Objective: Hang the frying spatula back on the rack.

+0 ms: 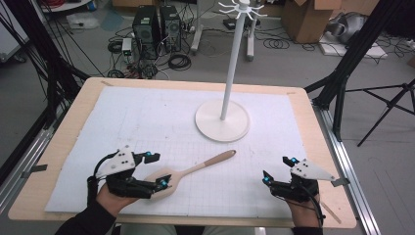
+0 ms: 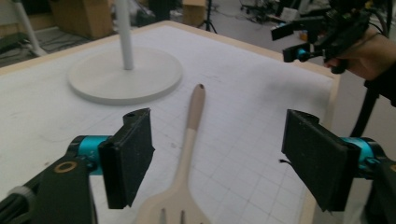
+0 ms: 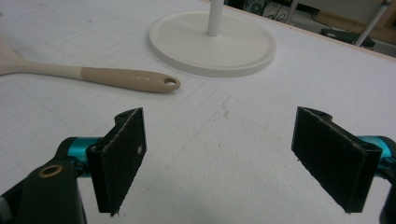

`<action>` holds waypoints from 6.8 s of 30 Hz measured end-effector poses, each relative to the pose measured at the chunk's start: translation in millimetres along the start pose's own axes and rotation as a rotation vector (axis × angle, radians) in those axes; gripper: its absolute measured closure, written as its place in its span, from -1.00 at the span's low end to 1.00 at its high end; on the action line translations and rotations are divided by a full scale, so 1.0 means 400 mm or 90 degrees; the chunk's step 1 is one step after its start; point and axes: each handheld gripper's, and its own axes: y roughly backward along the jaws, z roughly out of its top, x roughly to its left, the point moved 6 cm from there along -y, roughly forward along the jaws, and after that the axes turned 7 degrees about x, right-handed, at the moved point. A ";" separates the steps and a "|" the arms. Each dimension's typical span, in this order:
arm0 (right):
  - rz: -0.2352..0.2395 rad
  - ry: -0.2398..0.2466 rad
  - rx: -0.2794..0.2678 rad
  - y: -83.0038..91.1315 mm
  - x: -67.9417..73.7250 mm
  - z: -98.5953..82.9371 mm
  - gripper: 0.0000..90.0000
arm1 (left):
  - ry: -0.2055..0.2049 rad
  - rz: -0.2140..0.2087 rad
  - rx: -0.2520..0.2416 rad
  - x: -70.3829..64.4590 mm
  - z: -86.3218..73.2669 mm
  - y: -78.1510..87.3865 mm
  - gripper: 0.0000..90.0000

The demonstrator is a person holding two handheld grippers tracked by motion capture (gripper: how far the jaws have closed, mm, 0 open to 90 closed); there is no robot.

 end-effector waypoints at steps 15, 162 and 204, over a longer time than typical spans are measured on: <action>0.009 0.000 0.003 -0.005 -0.001 -0.002 -0.63 | -0.031 -0.009 0.206 -0.007 -0.051 -0.173 0.12; 0.035 -0.010 0.017 -0.021 -0.003 -0.004 -0.56 | -0.055 0.011 0.369 0.086 -0.067 -0.279 0.73; 0.193 -0.011 -0.111 -0.101 0.208 0.262 -0.65 | -0.011 0.077 0.011 0.020 0.067 -0.109 0.73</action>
